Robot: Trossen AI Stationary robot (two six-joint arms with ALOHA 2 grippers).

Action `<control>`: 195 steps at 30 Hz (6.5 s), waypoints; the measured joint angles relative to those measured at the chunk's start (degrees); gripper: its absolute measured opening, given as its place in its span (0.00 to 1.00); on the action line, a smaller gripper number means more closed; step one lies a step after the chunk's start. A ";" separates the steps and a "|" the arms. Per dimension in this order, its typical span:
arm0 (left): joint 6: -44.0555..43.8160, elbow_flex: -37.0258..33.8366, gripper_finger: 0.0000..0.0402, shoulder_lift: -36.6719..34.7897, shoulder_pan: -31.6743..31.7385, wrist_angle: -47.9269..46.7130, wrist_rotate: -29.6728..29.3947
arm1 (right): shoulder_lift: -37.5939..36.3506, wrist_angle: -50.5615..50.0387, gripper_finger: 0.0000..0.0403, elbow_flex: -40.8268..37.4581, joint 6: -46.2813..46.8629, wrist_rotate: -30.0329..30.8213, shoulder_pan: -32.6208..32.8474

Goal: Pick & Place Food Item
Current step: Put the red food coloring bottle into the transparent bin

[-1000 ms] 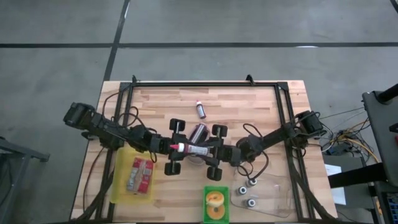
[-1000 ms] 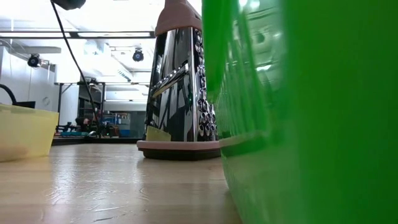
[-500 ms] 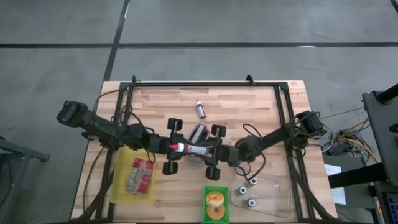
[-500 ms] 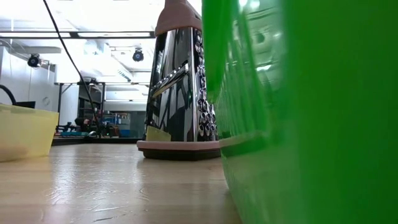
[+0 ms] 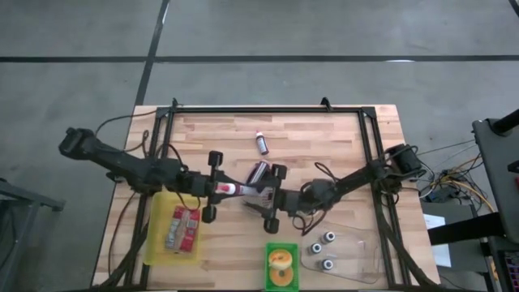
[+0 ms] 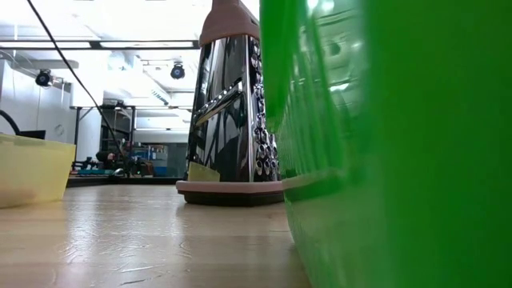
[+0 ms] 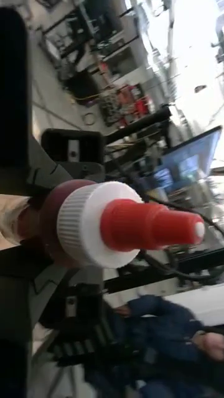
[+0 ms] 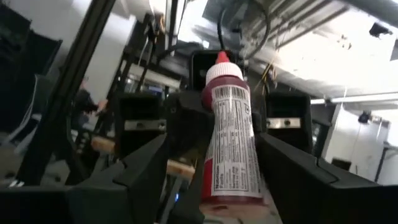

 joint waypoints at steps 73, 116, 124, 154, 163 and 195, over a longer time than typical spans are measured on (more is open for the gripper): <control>-12.09 10.68 0.22 16.69 -7.43 -29.02 -4.43 | -3.04 -96.76 0.56 33.33 31.19 -3.81 2.19; -11.62 10.01 0.22 16.60 -7.22 -26.28 -5.06 | 0.37 -93.07 0.37 35.26 30.32 -4.13 2.17; -11.62 10.01 0.22 16.60 -7.21 -26.33 -5.04 | 0.43 -92.80 0.27 34.91 28.44 -3.29 2.73; -10.79 10.01 0.22 16.67 -7.21 -26.48 -5.02 | 0.43 -93.04 0.27 34.42 27.54 0.24 3.57; -12.34 10.01 0.24 16.60 -7.58 -27.25 -4.89 | 0.43 -93.02 0.27 34.38 27.59 -0.08 3.61; -23.81 6.54 0.95 8.53 -12.66 -38.53 -5.40 | -0.42 -96.15 0.27 33.88 32.04 11.00 12.17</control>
